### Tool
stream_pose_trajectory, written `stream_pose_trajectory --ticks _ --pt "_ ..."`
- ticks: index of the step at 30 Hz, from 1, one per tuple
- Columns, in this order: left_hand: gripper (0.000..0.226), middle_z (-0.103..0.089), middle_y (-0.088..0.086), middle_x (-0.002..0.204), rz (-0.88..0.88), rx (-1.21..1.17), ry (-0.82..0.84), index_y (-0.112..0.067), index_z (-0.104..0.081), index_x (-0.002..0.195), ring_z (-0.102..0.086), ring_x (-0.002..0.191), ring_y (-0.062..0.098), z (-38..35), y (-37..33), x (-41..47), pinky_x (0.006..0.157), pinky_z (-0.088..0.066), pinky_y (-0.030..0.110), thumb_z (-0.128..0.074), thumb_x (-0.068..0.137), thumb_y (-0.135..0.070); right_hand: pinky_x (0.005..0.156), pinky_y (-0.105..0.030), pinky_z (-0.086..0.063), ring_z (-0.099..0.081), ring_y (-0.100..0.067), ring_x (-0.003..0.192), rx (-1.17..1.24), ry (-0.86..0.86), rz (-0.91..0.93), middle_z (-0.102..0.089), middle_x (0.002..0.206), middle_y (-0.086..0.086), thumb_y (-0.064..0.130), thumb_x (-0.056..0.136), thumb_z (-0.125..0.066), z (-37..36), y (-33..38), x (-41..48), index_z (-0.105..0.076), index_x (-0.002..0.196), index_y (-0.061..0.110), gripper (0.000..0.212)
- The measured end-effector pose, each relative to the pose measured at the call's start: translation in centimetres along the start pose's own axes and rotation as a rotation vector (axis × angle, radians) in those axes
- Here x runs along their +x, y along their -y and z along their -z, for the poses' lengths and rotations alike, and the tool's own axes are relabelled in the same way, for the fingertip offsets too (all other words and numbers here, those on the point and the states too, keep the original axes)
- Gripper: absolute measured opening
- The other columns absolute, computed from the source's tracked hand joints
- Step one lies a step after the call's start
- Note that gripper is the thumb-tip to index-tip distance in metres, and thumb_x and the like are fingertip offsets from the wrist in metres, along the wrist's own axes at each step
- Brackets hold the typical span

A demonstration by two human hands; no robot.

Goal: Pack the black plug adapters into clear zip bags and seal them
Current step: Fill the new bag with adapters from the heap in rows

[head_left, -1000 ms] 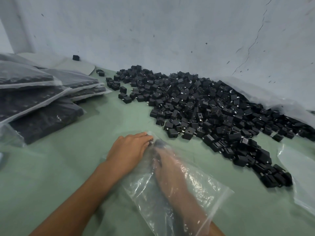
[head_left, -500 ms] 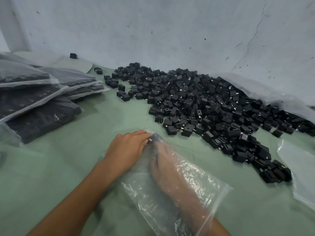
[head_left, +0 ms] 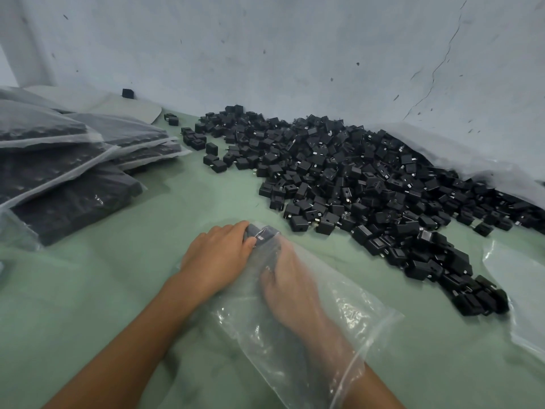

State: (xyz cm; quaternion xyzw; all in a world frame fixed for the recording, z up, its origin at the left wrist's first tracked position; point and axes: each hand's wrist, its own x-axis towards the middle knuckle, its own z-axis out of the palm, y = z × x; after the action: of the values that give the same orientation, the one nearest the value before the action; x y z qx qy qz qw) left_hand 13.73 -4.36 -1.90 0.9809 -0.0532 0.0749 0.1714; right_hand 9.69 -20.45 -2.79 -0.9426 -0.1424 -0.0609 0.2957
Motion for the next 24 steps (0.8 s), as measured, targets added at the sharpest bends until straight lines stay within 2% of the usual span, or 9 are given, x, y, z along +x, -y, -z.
stream_pose_trajectory --ticks 3,5,6,8,10,12,16,20,24 --pt "0.037 -0.057 -0.007 0.132 -0.014 0.0 0.036 -0.041 -0.034 0.14 -0.05 0.117 0.022 0.0 0.2 -0.1 0.084 -0.038 0.039 -0.027 0.103 -0.047 0.119 -0.023 -0.018 -0.028 -0.013 0.146 0.11 0.048 -0.005 -0.025 0.16 0.001 0.021 0.105 -0.043 0.0 0.0 -0.1 -0.013 0.156 0.013 0.06" --pt "0.037 -0.051 -0.01 0.139 -0.026 0.005 0.052 -0.05 -0.026 0.141 -0.047 0.122 0.021 0.0 0.1 -0.2 0.092 -0.039 0.04 -0.025 0.104 -0.045 0.114 -0.012 -0.015 -0.03 -0.007 0.142 0.151 0.018 0.006 -0.029 0.157 0.003 0.017 0.103 -0.046 0.0 0.1 -0.2 -0.018 0.155 0.013 0.059" --pt "0.036 -0.05 -0.012 0.139 -0.025 0.008 0.054 -0.052 -0.027 0.139 -0.046 0.123 0.021 0.0 0.0 -0.1 0.093 -0.039 0.04 -0.024 0.104 -0.045 0.113 -0.012 -0.018 -0.035 -0.006 0.138 0.124 -0.006 0.018 -0.034 0.154 0.004 0.018 0.101 -0.047 0.0 0.0 -0.3 -0.022 0.154 0.016 0.058" --pt "0.035 -0.05 -0.013 0.14 -0.023 0.006 0.051 -0.051 -0.03 0.137 -0.046 0.123 0.02 0.0 -0.1 0.0 0.093 -0.039 0.04 -0.023 0.104 -0.043 0.115 -0.031 -0.031 -0.045 -0.018 0.132 0.086 -0.008 0.016 -0.045 0.147 -0.003 0.017 0.1 -0.047 -0.1 -0.1 -0.3 -0.028 0.151 0.017 0.055" --pt "0.035 -0.051 -0.015 0.14 -0.035 -0.001 0.049 -0.05 -0.032 0.137 -0.047 0.122 0.019 0.0 -0.1 0.0 0.093 -0.039 0.04 -0.024 0.104 -0.042 0.095 -0.049 -0.049 -0.06 -0.035 0.108 -0.033 0.01 -0.025 -0.06 0.122 -0.014 0.018 0.099 -0.045 -0.4 -0.1 0.1 -0.037 0.144 0.016 0.045" --pt "0.036 -0.051 -0.017 0.14 -0.046 -0.016 0.055 -0.048 -0.033 0.139 -0.047 0.122 0.019 0.1 -0.1 -0.1 0.092 -0.039 0.039 -0.025 0.104 -0.041 0.078 -0.046 -0.052 -0.062 -0.036 0.089 -0.172 0.041 -0.036 -0.063 0.103 -0.014 0.02 0.1 -0.043 -0.4 0.0 0.6 -0.039 0.14 0.017 0.04" --pt "0.036 -0.052 -0.018 0.14 -0.053 -0.042 0.066 -0.048 -0.034 0.138 -0.048 0.122 0.019 0.4 0.0 -0.1 0.09 -0.04 0.039 -0.027 0.104 -0.041 0.092 -0.04 -0.048 -0.062 -0.024 0.097 -0.06 0.059 -0.018 -0.063 0.11 -0.008 0.022 0.102 -0.039 -0.5 -0.3 0.9 -0.02 0.154 0.024 0.056" --pt "0.041 -0.055 -0.011 0.136 0.006 -0.066 0.099 -0.043 -0.031 0.144 -0.048 0.121 0.02 0.5 0.0 0.1 0.086 -0.039 0.039 -0.03 0.102 -0.043 0.098 -0.036 -0.047 -0.059 -0.018 0.11 0.292 -0.118 0.081 -0.061 0.119 -0.002 0.012 0.099 -0.045 -0.6 0.7 0.7 -0.05 0.131 0.016 0.032" --pt "0.044 -0.06 -0.003 0.131 0.127 -0.11 0.247 -0.034 -0.045 0.138 -0.056 0.114 0.022 1.4 -0.4 2.9 0.087 -0.044 0.035 -0.042 0.095 -0.046 0.087 -0.048 -0.054 -0.063 -0.032 0.1 0.0 -0.056 -0.063 -0.063 0.117 -0.009 0.02 0.095 -0.049 -0.8 -0.2 0.7 -0.034 0.139 0.021 0.046"
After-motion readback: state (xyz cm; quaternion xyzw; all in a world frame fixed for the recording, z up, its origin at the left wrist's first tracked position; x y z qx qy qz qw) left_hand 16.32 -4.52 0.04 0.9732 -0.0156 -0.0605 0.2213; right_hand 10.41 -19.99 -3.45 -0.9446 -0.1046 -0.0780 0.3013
